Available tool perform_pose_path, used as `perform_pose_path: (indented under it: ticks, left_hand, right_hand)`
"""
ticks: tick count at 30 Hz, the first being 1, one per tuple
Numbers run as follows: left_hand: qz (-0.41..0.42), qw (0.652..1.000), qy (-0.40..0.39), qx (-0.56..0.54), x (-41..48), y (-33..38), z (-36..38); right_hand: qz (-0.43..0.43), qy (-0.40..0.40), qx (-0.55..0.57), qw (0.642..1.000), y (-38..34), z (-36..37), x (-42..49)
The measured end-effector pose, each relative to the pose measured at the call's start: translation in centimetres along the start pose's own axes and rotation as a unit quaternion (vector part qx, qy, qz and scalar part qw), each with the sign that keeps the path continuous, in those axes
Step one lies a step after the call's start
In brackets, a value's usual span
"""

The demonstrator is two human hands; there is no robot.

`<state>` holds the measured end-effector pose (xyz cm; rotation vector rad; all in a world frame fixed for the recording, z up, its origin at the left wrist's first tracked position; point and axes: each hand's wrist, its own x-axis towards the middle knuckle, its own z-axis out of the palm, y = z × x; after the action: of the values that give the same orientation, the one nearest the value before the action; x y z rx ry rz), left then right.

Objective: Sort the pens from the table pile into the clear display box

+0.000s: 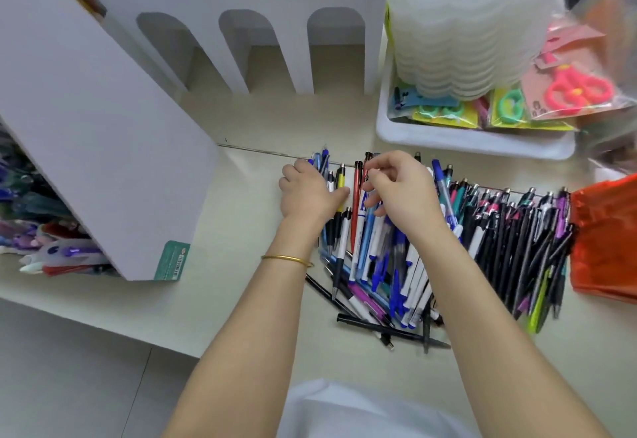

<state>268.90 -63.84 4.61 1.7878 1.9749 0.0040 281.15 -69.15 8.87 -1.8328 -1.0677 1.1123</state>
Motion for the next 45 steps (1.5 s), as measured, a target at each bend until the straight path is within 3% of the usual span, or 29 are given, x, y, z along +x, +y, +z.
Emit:
perform_pose_path:
  ticks: [16,19,23,28,34,45]
  left_hand:
    - [-0.001,0.998,0.040,0.039,0.3,1.0,-0.2]
    - [0.005,0.999,0.032,-0.032,0.5,0.8,-1.4]
    - [0.001,0.974,0.041,-0.224,-0.6,-1.1,-4.1]
    - [-0.101,0.946,0.046,-0.305,-6.1,-4.4,-4.9]
    - [-0.146,0.942,-0.018,-0.301,-11.3,-5.8,-0.8]
    - [-0.126,0.968,-0.011,-0.219,-12.0,-2.1,1.4]
  right_hand:
    - [-0.008,0.008,0.009,1.000,-0.2,-0.4,-0.8]
    - [-0.010,0.009,0.012,1.000,-0.4,-0.5,-1.1]
    - [-0.014,0.004,0.016,1.000,-0.6,-0.6,-1.6]
    - [-0.016,-0.010,0.008,1.000,-0.4,0.0,-2.7]
    - [-0.025,-0.027,-0.010,0.999,-0.1,0.2,-4.7]
    - [-0.040,-0.028,-0.028,0.998,0.8,-0.2,-6.8]
